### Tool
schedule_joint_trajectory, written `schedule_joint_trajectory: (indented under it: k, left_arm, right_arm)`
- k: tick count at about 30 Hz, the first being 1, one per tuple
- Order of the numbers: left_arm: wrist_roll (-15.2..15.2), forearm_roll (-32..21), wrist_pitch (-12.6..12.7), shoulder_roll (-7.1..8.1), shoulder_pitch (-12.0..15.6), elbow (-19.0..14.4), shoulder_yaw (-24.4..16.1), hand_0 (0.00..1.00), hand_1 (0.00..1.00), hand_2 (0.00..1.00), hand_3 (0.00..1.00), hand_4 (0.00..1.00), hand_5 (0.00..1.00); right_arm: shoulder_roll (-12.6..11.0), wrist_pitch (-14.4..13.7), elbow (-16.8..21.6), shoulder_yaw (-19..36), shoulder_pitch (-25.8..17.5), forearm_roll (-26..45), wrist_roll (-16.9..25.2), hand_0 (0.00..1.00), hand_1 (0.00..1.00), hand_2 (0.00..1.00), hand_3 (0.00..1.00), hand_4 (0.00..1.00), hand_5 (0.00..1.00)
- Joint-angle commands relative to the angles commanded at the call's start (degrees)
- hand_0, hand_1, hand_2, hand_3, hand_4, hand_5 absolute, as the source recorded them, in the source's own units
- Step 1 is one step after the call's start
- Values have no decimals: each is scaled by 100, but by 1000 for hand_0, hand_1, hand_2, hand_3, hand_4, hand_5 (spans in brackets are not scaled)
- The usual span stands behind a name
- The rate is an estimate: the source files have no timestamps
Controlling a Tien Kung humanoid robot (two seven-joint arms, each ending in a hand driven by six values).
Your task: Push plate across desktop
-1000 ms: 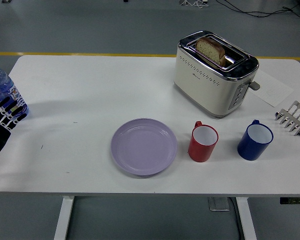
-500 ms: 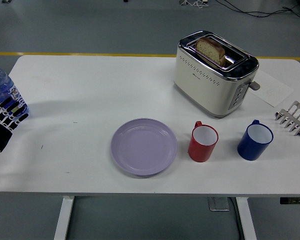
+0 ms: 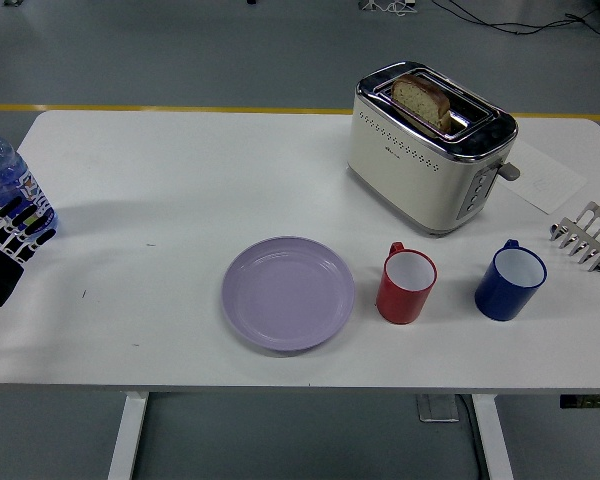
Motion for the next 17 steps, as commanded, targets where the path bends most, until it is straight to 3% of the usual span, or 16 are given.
schedule_joint_trajectory:
  k: [17]
  left_arm:
    - [-1, -12, -17, -3, 0, 36, -19, 542, 645, 638, 652, 538, 998]
  right_arm:
    - [-1, -9, 0, -9, 7, -1, -2, 641, 628, 691, 624, 493, 387]
